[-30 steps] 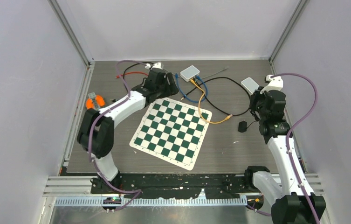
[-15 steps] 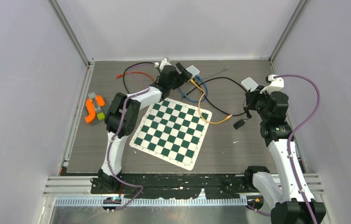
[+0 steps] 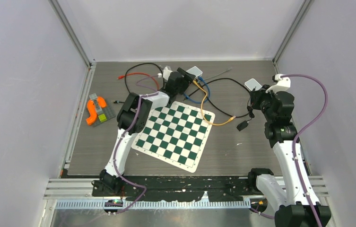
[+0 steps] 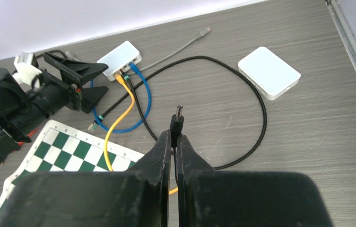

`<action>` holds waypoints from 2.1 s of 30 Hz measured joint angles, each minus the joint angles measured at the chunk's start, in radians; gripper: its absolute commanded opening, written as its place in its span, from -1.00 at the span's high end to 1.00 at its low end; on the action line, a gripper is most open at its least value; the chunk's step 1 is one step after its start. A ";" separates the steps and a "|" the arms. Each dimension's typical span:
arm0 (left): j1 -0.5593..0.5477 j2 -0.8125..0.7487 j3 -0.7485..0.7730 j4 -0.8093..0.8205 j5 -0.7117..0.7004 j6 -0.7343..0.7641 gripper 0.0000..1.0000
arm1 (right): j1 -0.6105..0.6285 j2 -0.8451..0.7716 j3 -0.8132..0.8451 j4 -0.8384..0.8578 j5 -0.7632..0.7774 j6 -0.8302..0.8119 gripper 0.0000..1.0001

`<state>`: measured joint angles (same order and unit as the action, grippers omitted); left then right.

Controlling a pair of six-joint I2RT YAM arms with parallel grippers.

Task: Insert the plug into the switch port
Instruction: Pick up the connector from the center of the board.

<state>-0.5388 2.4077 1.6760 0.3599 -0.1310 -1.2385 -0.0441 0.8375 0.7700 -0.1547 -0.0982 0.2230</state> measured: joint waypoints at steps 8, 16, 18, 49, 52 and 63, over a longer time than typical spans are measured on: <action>0.002 0.099 0.108 0.048 -0.027 -0.133 -0.43 | 0.000 0.015 0.034 0.004 0.009 0.024 0.90; 0.005 0.141 0.143 0.055 -0.034 -0.215 -0.19 | 0.000 0.041 0.059 0.006 0.028 0.033 0.90; 0.006 0.144 0.143 0.055 -0.035 -0.221 -0.16 | 0.000 0.048 0.061 0.006 0.031 0.035 0.89; 0.097 0.057 -0.070 0.240 0.085 -0.115 1.00 | 0.000 0.045 0.062 0.037 0.014 0.009 0.90; 0.103 0.014 -0.117 0.248 0.131 -0.092 1.00 | 0.000 0.081 0.076 0.048 -0.002 -0.040 0.90; 0.130 -0.081 -0.170 0.238 0.375 0.019 1.00 | 0.000 0.319 0.257 0.039 -0.074 -0.477 0.90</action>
<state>-0.4084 2.3264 1.5059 0.5983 0.2436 -1.2198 -0.0444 1.1561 1.0275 -0.1154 -0.1722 -0.2543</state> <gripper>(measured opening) 0.274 0.082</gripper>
